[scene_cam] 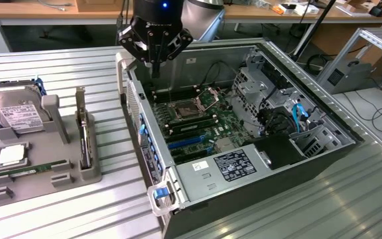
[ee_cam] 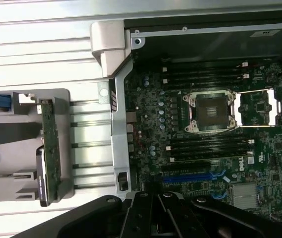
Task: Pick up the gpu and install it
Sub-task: 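Reach for the gpu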
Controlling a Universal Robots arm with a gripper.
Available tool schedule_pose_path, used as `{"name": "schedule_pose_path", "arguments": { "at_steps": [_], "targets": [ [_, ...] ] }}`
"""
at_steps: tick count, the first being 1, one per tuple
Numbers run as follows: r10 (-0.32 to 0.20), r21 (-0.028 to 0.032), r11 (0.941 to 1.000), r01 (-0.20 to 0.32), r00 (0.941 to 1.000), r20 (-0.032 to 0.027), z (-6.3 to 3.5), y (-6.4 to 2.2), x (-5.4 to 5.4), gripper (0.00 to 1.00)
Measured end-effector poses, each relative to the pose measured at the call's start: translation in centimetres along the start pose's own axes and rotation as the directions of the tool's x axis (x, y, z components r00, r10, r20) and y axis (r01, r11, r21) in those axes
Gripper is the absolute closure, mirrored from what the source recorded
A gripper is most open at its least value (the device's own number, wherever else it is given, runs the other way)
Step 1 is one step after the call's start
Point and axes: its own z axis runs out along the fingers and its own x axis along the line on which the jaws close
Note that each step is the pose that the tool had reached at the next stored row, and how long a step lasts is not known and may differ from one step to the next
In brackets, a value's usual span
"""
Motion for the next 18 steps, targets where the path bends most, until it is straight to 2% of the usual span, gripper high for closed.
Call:
{"name": "schedule_pose_path", "arguments": {
  "at_steps": [18],
  "targets": [
    [0.0, 0.0, 1.0, 0.0, 1.0, -0.0001, -0.02, -0.03, 0.46, 0.89]
  ]
}}
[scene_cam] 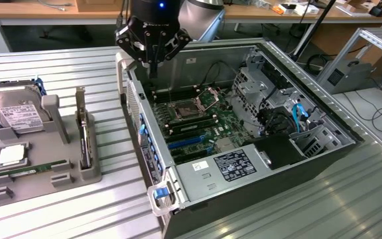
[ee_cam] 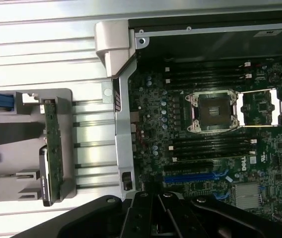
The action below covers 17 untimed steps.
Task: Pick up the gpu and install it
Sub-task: 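Reach for the gpu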
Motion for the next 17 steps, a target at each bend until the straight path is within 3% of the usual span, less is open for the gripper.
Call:
{"name": "schedule_pose_path", "arguments": {
  "at_steps": [17],
  "targets": [
    [0.0, 0.0, 1.0, 0.0, 1.0, 0.0, -0.01, -0.04, 0.51, 0.89]
  ]
}}
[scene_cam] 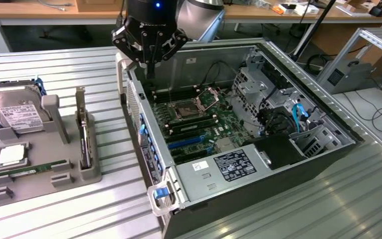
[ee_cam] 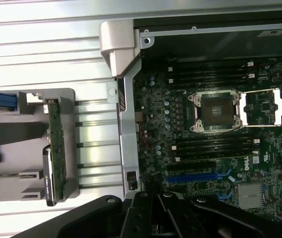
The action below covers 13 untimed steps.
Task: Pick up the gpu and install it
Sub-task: 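Reach for the gpu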
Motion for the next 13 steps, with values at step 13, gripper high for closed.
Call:
{"name": "schedule_pose_path", "arguments": {
  "at_steps": [13],
  "targets": [
    [0.0, 0.0, 1.0, 0.0, 1.0, 0.0, -0.01, -0.03, 0.33, 0.89]
  ]
}}
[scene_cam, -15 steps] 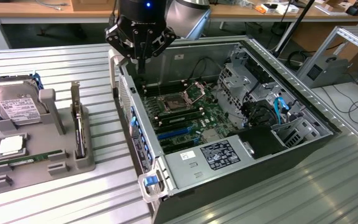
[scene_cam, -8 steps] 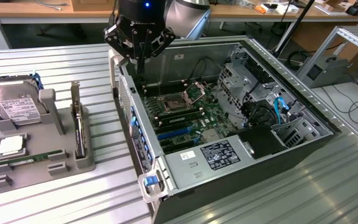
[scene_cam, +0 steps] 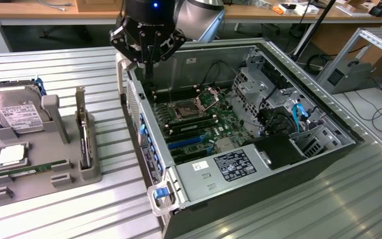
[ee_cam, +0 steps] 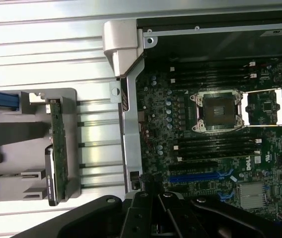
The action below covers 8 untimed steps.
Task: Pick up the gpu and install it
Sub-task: 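Reach for the gpu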
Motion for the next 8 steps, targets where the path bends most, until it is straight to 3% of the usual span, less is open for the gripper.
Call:
{"name": "schedule_pose_path", "arguments": {
  "at_steps": [8],
  "targets": [
    [0.0, 0.0, 1.0, 0.0, 1.0, 0.0, -0.01, -0.01, 0.17, 0.89]
  ]
}}
